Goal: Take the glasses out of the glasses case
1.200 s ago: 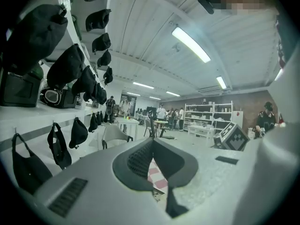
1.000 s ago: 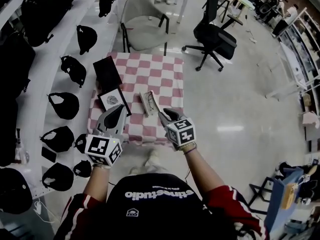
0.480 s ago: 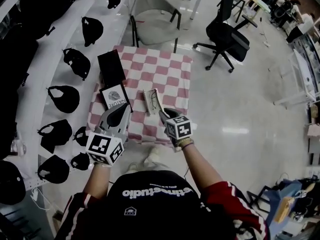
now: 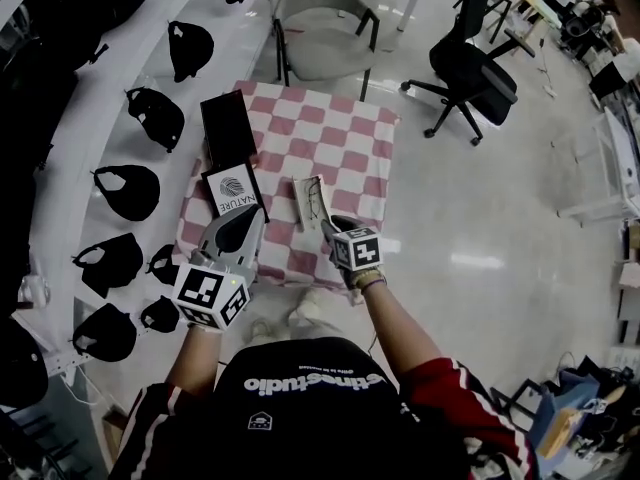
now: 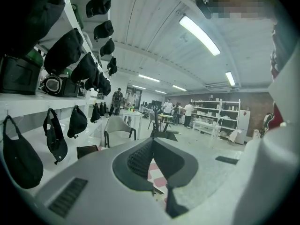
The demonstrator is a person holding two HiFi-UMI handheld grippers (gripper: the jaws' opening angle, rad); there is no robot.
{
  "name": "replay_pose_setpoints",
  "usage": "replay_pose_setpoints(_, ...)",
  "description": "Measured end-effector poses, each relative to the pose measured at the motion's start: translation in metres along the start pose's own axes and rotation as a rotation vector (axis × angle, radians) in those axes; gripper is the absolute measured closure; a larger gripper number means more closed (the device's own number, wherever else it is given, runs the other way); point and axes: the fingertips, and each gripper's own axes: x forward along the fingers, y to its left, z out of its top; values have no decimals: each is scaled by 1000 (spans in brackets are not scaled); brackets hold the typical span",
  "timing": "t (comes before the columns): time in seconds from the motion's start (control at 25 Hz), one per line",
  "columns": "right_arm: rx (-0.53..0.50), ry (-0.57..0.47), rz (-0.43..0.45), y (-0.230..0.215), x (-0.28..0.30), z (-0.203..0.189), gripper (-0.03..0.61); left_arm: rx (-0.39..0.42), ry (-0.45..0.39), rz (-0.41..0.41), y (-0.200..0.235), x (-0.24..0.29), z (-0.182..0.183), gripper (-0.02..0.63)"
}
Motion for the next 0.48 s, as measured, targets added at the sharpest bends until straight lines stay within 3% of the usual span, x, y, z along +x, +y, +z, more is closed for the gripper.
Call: replay_pose_setpoints(0.48, 58, 51, 31, -17, 42, -11, 471, -9, 46, 25, 16, 18, -14, 607)
